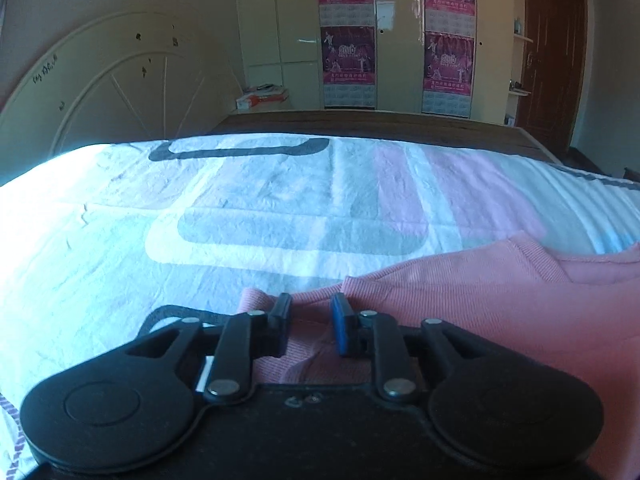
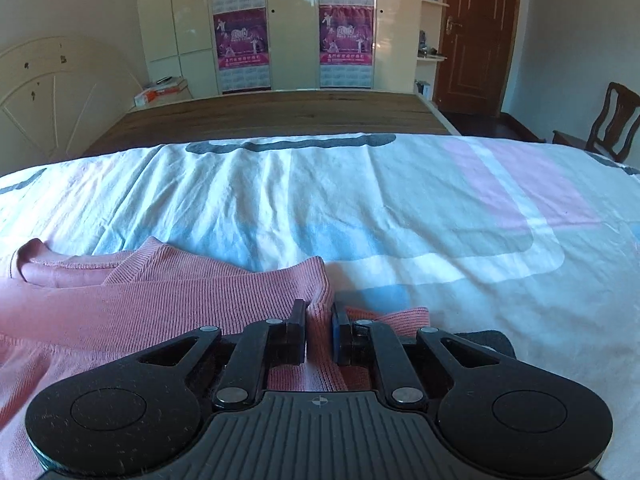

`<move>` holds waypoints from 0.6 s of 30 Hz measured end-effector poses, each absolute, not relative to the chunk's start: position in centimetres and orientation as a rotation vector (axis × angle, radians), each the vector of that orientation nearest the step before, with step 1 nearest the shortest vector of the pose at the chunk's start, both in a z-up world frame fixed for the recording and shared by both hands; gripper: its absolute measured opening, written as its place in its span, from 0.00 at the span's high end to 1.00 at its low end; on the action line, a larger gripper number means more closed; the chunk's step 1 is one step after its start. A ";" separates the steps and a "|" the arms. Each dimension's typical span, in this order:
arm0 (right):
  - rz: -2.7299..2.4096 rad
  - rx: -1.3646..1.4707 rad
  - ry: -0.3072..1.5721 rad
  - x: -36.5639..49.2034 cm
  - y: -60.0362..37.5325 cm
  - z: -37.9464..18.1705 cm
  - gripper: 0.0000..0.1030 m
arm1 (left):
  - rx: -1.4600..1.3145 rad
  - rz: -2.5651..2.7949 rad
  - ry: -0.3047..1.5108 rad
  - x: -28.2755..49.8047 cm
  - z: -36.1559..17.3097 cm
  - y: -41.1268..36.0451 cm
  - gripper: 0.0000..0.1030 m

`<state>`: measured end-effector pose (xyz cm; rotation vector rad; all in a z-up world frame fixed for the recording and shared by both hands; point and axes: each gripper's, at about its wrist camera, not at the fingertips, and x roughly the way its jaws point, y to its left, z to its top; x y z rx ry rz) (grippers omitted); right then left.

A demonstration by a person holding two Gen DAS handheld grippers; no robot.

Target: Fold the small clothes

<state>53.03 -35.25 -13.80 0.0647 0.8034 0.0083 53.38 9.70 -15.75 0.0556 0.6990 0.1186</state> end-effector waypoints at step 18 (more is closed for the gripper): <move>0.278 0.061 0.781 45.7 -26.4 -11.6 0.73 | 0.082 -0.107 0.709 45.5 -13.0 5.0 0.43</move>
